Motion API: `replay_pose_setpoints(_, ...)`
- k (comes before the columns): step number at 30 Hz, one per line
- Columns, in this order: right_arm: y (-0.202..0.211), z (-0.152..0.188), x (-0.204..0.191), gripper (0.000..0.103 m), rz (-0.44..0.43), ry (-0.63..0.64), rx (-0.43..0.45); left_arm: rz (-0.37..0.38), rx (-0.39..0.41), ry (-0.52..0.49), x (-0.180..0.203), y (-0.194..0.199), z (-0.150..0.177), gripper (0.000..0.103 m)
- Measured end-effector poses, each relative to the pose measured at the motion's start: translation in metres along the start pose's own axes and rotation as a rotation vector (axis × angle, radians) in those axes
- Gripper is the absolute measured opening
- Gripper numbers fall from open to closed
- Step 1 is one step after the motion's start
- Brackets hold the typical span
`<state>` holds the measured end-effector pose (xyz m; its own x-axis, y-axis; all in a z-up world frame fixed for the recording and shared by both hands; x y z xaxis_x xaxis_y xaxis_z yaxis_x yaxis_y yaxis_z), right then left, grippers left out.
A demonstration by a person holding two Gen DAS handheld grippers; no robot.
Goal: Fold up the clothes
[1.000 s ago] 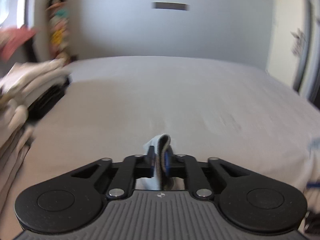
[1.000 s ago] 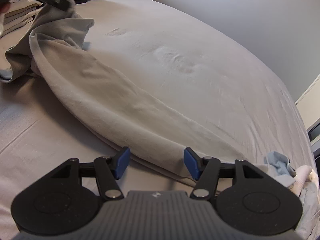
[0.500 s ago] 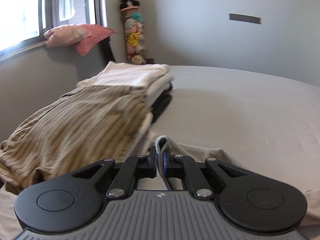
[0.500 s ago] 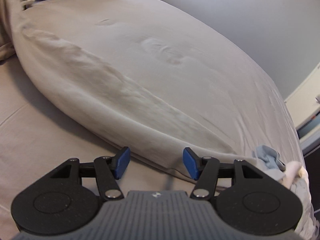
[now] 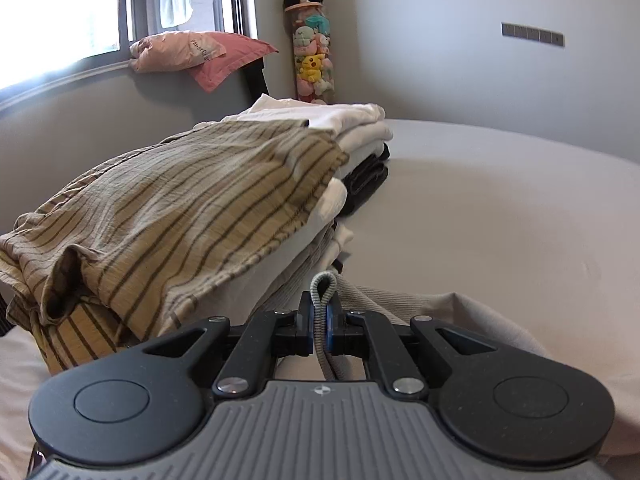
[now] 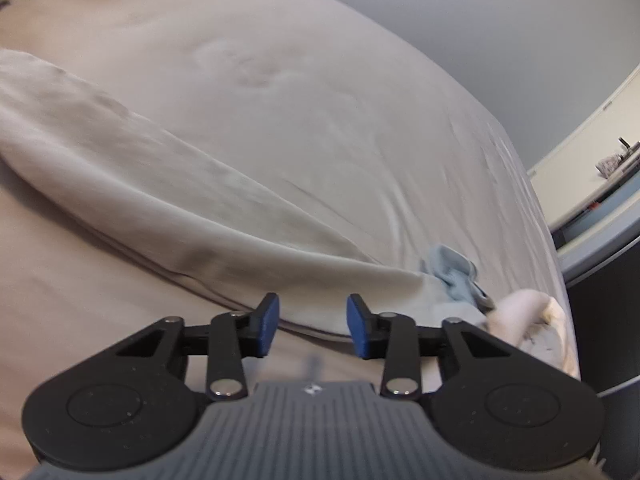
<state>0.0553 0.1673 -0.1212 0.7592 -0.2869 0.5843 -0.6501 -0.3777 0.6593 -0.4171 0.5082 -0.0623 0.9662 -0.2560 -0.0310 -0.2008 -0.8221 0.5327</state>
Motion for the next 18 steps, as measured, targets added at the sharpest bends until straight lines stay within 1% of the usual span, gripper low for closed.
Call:
replay_pose_setpoints(2, -0.004, -0.002, 0.003, 0.034, 0.016, 0.123, 0.008, 0.006, -0.001, 0.012, -0.003, -0.001, 0.002, 0.007)
replay_pose_setpoints(5, -0.007, 0.000, 0.004, 0.034, 0.027, 0.394, 0.080, 0.012, -0.003, 0.021, -0.006, -0.002, 0.005, 0.007)
replay_pose_setpoints(7, -0.015, 0.011, 0.002, 0.034, 0.054, 0.582, 0.106, 0.014, -0.003, 0.019, -0.006, -0.002, 0.007, 0.007)
replay_pose_setpoints(9, -0.025, 0.029, 0.002, 0.031, 0.086, 0.714, 0.094, 0.018, 0.000, 0.020, -0.006, -0.001, 0.007, 0.007)
replay_pose_setpoints(10, -0.030, 0.036, 0.002, 0.030, 0.097, 0.755, 0.085, 0.020, 0.001, 0.022, -0.006, -0.001, 0.007, 0.007)
replay_pose_setpoints(12, -0.038, 0.045, 0.005, 0.029, 0.109, 0.773, 0.070, 0.023, 0.001, 0.025, -0.007, -0.002, 0.009, 0.007)
replay_pose_setpoints(15, -0.047, 0.049, 0.005, 0.028, 0.128, 0.776, 0.063, 0.022, -0.008, 0.029, -0.008, -0.003, 0.011, 0.007)
replay_pose_setpoints(18, -0.055, 0.050, 0.002, 0.028, 0.133, 0.804, 0.053, 0.023, -0.010, 0.037, -0.008, -0.002, 0.011, 0.007)
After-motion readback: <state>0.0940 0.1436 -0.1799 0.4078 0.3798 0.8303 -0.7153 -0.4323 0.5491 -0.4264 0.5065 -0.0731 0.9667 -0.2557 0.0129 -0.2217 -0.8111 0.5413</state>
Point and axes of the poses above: each gripper's, at about its wrist camera, not at the fingertips, and y roughly against the way its jaws point, x to its right, z to its underside, the point moved 4 cm from there along -y, roughly the way its jaws point, and after that the axes turned 8 degrees about z, right-handed, at the moved point
